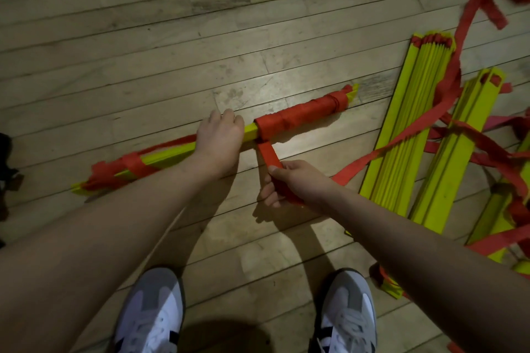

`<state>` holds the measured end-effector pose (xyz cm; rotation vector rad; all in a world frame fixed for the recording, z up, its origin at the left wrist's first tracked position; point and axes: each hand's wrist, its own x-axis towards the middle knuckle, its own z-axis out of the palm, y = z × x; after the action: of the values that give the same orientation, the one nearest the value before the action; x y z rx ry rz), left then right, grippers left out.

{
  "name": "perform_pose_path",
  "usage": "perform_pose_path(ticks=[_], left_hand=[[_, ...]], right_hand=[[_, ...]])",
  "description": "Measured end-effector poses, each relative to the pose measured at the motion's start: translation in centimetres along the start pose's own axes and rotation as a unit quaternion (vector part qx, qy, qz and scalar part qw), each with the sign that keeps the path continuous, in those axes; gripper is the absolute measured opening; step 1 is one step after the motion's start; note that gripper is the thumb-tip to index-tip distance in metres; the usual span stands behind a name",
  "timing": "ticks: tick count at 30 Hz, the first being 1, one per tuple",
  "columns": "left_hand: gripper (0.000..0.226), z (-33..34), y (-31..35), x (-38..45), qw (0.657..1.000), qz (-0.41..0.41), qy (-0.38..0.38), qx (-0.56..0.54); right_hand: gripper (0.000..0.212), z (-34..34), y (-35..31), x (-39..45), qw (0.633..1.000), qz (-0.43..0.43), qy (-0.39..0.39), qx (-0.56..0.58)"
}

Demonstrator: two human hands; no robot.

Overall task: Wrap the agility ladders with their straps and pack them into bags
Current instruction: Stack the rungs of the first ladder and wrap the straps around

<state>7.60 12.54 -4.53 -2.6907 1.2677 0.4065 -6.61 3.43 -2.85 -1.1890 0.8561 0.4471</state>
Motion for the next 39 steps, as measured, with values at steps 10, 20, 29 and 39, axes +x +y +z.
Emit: perform_pose_path(ticks=[10, 20, 29, 39], left_hand=[[0.055, 3.6, -0.2, -4.4, 0.993, 0.111, 0.039, -0.008], [0.064, 2.1, -0.5, -3.5, 0.997, 0.061, -0.021, -0.03], [0.047, 0.6, -0.4, -0.5, 0.997, 0.064, 0.02, 0.026], [0.063, 3.8, 0.0, -4.7, 0.994, 0.107, -0.023, -0.023]], right_hand=[[0.019, 0.1, 1.4, 0.4, 0.999, 0.032, -0.016, 0.027], [0.018, 0.3, 1.8, -0.7, 0.999, 0.033, -0.03, 0.022], [0.021, 0.0, 0.8, -0.6, 0.996, 0.029, -0.056, 0.055], [0.022, 0.5, 2.2, -0.2, 0.998, 0.055, -0.013, 0.014]])
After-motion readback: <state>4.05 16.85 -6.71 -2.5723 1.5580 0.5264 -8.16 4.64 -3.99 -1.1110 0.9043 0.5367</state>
